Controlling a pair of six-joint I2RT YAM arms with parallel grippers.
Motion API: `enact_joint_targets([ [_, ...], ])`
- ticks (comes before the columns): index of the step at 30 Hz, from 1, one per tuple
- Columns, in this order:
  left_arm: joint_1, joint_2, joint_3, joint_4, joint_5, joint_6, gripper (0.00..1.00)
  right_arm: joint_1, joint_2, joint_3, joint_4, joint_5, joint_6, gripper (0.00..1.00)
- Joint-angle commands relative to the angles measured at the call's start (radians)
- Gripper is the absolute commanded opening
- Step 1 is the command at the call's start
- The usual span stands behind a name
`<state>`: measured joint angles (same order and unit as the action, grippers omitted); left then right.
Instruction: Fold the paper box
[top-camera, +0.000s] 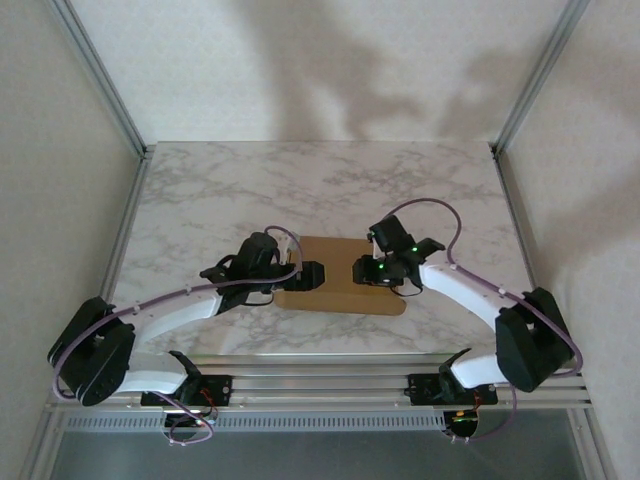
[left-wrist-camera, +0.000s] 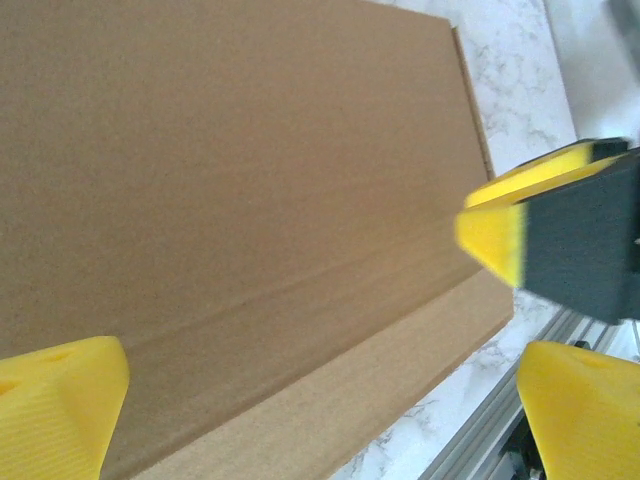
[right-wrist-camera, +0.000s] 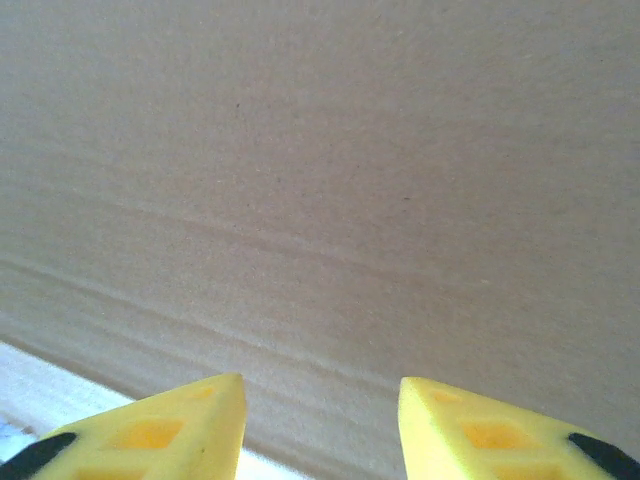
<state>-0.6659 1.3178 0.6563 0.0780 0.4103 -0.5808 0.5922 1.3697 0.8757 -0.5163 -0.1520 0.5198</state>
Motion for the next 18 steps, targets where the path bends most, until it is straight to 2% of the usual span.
enact_joint_targets([
  [1, 0.006, 0.029, 0.000, 0.025, 0.031, -0.017, 0.99, -0.044, -0.064, -0.022, -0.043, -0.042, -0.004, 0.47],
  [7, 0.006, 0.061, 0.002, 0.033, 0.028, -0.021, 0.99, -0.104, -0.108, -0.093, -0.049, -0.074, -0.011, 0.48],
  [13, 0.006, 0.096, -0.001, 0.027, 0.023, -0.030, 0.99, -0.108, -0.082, -0.150, -0.014, -0.101, -0.008, 0.49],
  [18, 0.006, 0.110, -0.006, 0.024, 0.017, -0.039, 0.99, -0.108, -0.069, -0.162, -0.017, -0.067, -0.007, 0.49],
])
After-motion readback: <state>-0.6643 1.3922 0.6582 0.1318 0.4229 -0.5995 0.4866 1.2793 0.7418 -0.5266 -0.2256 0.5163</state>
